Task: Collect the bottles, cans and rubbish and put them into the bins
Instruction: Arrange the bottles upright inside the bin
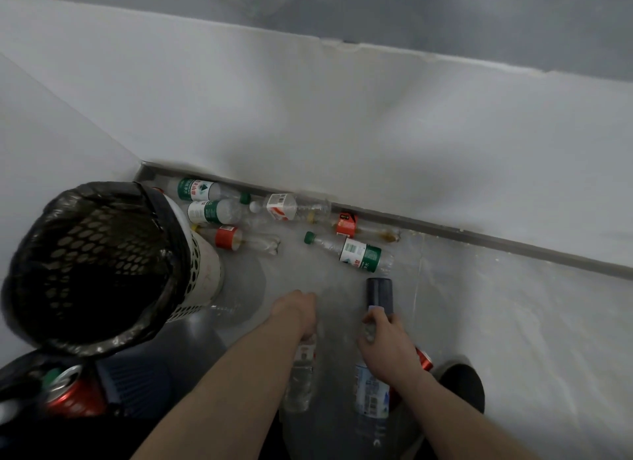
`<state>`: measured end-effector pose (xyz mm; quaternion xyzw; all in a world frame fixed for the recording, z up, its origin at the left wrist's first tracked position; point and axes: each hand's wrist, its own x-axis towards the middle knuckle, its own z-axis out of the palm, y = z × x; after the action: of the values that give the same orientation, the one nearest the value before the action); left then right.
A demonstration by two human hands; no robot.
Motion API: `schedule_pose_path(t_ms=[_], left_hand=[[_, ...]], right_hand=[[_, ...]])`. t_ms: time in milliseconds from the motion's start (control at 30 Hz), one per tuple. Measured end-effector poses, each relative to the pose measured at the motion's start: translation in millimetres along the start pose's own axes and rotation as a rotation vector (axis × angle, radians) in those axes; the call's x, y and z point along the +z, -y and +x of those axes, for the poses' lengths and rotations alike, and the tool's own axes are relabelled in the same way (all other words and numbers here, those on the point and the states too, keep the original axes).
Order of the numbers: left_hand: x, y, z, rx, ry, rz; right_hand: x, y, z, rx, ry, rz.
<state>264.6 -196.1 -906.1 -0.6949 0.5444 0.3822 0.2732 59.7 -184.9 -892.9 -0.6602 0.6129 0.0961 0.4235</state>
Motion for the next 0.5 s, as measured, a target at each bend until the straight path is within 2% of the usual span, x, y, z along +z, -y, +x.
schedule_pose_path(t_ms=[233,367,500], left_hand=[[-25,-9,-65,-0.026,0.023,-0.022],[-54,-20,-116,-0.040,-0.085,-0.161],[-102,-18,-177,-0.024,-0.269,-0.160]], right_hand=[[-43,26,-21,-0.019,-0.052,-0.031],[-83,54,-49,-0.069,-0.162,-0.024],[-130,81,-91,-0.146,-0.255,0.042]])
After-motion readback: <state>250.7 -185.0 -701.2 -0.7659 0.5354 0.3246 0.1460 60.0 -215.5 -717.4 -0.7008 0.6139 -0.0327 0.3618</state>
